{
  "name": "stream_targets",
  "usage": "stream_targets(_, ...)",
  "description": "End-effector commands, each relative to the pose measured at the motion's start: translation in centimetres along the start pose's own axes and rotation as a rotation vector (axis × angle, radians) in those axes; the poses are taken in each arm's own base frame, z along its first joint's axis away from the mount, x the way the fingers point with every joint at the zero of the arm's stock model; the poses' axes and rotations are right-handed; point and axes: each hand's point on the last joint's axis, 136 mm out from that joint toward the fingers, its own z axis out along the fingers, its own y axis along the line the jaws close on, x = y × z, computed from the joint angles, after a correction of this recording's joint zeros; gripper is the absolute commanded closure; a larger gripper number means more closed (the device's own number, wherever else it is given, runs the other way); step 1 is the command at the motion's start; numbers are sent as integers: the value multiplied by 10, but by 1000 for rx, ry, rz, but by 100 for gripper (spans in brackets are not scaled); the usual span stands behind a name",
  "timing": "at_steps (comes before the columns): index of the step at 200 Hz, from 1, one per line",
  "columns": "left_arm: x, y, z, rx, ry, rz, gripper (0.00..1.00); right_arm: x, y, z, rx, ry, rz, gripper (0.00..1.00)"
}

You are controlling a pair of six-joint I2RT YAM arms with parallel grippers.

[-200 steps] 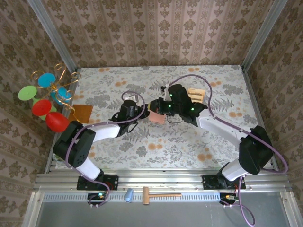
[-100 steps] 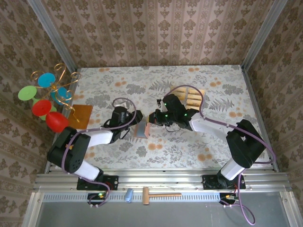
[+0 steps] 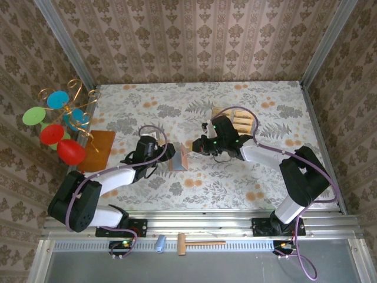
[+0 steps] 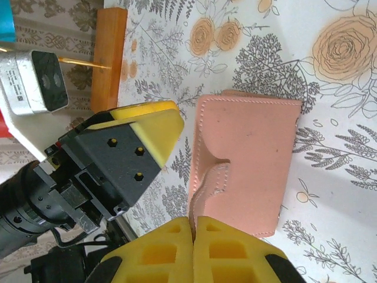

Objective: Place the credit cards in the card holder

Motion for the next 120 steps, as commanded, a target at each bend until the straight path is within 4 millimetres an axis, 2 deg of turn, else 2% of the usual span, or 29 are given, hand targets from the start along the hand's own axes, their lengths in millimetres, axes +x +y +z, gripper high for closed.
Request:
stream_targets(1, 7, 3, 5, -83, 55, 107, 42, 6, -15, -2, 0, 14, 8, 100)
stream_targets(61, 26, 9, 17, -158, 136, 183, 42, 14, -67, -12, 86, 8, 61, 100)
stream_targets(95, 26, 7, 17, -154, 145, 185, 39, 24, -100, -12, 169, 24, 83, 100)
stream_targets(120, 24, 5, 16, -153, 148, 195, 34, 27, -114, -11, 192, 21, 100, 100)
